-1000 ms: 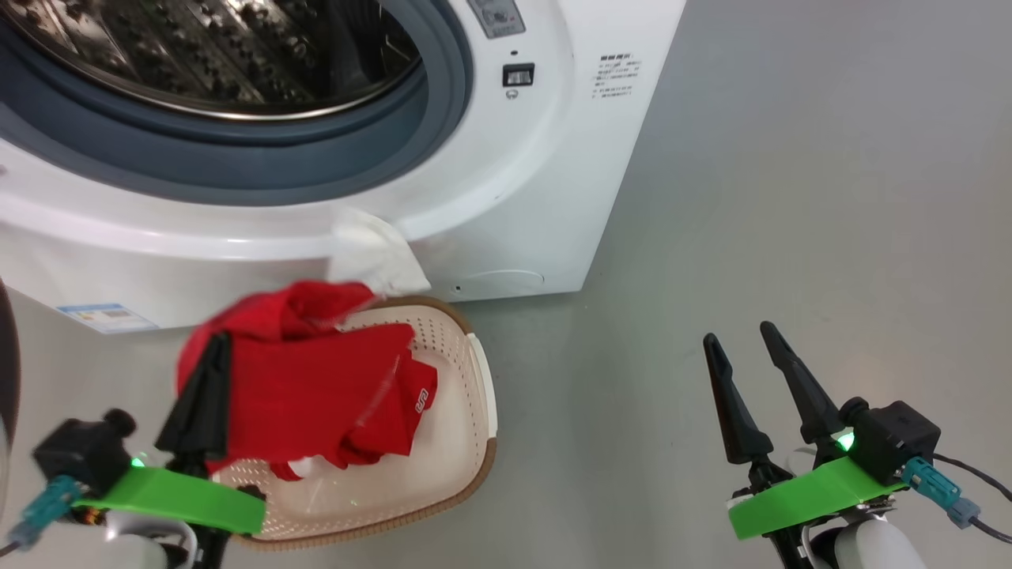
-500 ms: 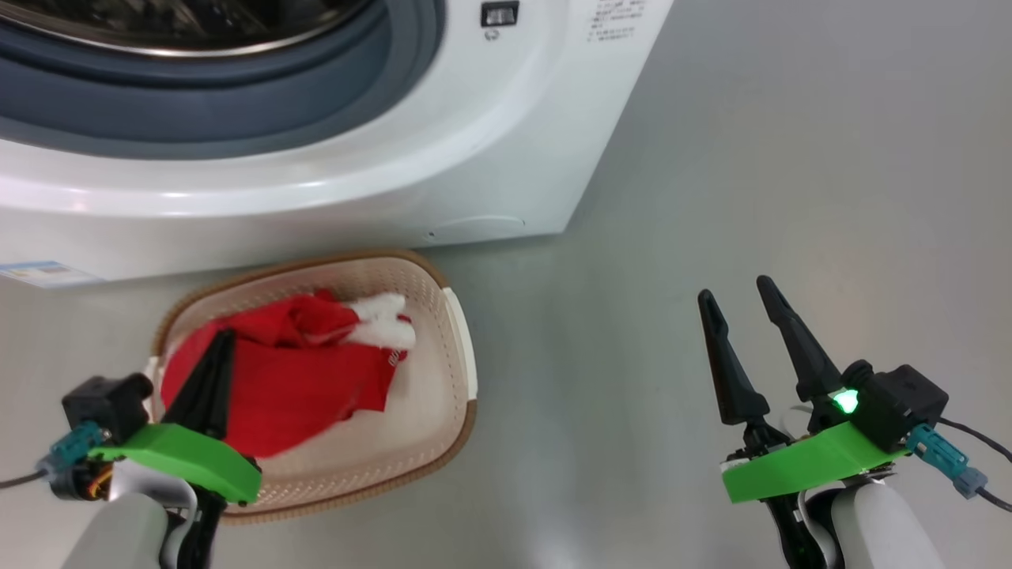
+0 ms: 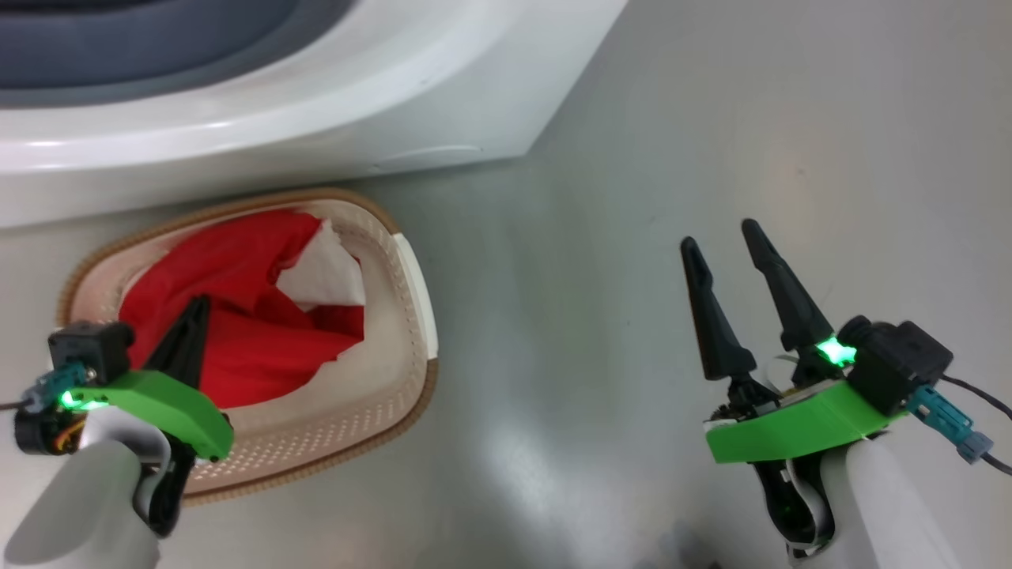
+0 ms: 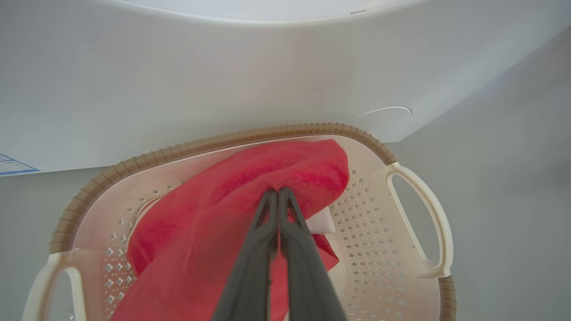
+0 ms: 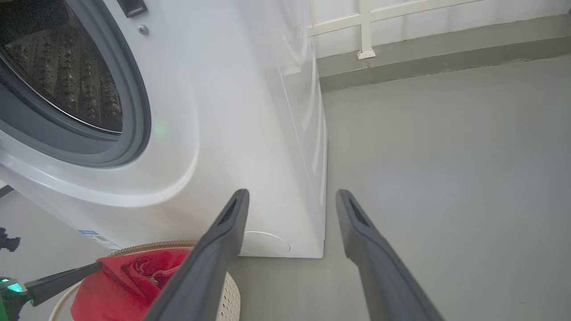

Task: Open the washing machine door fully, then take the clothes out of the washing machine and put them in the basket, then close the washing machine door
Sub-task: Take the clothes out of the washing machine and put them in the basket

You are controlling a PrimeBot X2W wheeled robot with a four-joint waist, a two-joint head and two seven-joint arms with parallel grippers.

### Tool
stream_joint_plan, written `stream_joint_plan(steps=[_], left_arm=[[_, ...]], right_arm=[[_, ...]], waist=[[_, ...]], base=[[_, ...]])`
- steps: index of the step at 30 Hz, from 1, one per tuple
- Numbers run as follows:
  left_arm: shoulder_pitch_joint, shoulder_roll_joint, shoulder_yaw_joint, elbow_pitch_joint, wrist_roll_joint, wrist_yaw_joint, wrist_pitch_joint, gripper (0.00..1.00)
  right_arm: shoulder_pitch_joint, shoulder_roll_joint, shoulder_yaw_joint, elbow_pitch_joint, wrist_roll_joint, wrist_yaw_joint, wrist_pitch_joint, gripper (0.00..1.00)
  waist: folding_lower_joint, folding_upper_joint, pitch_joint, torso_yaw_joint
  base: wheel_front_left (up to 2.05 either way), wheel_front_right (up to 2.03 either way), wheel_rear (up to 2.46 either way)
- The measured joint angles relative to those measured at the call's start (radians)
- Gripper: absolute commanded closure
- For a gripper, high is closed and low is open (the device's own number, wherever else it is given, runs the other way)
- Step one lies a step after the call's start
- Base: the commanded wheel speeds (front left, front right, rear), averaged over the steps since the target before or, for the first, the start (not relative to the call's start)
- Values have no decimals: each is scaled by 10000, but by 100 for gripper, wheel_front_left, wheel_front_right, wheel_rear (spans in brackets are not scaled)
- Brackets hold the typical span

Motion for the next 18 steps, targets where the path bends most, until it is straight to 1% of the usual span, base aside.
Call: stream_joint_plan(steps=[8,15,18], left_arm=[[-658,430,-1189,1039,-593,0,0,100],[-1230,681,-2196,1513,-1455,0,0,100],[-1399,752,-2437,1601,-1756,0,0,100]], right_arm=[[-331,-2,600,-186,82,0,0,0],[-330,-6,706,-276,82,0,0,0],[-330,-6,698,-284,82,0,0,0]], waist=[[0,0,794,-480],[0,0,1371,-875],[-1,0,1479,-927]], base=[[0,0,0],[0,0,0],[0,0,0]])
